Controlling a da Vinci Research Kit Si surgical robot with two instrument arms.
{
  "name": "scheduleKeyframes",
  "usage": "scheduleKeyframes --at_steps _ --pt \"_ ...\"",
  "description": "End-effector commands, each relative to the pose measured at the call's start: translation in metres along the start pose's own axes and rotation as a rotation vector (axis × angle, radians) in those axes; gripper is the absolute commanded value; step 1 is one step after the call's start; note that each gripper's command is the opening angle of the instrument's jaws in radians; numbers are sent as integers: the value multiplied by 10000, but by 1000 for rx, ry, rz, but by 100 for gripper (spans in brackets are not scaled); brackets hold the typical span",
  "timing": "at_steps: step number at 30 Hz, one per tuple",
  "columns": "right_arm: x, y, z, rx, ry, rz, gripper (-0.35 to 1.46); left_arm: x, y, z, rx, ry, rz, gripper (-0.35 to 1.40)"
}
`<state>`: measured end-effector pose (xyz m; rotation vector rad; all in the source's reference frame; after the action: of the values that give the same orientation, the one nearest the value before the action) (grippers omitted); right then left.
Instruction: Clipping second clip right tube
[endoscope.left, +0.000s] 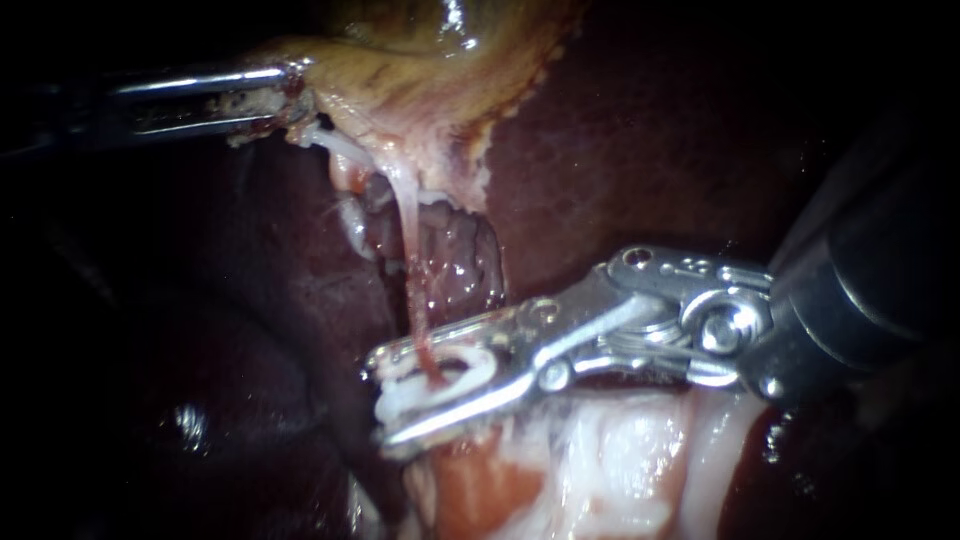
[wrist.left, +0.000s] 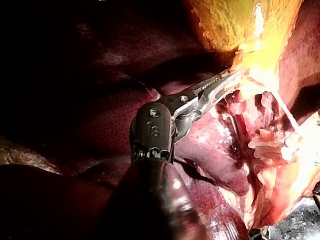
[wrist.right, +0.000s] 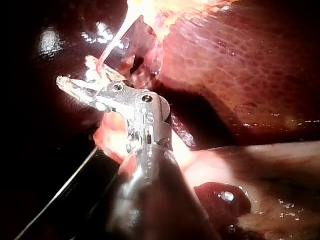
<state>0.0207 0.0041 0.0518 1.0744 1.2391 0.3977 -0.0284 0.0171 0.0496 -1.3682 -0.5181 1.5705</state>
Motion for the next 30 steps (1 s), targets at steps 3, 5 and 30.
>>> scheduleKeyframes --at_steps 3,5,30 --pt "-1 -1 -1 1 -1 -1 20 0 0 0 -1 0 0 -35" --pt "-1 -1 -2 2 -1 -1 13 0 0 0 -1 0 0 -35" --pt "-5 -3 -11 -30 -71 13 -35 -1 1 0 0 0 0 -35"
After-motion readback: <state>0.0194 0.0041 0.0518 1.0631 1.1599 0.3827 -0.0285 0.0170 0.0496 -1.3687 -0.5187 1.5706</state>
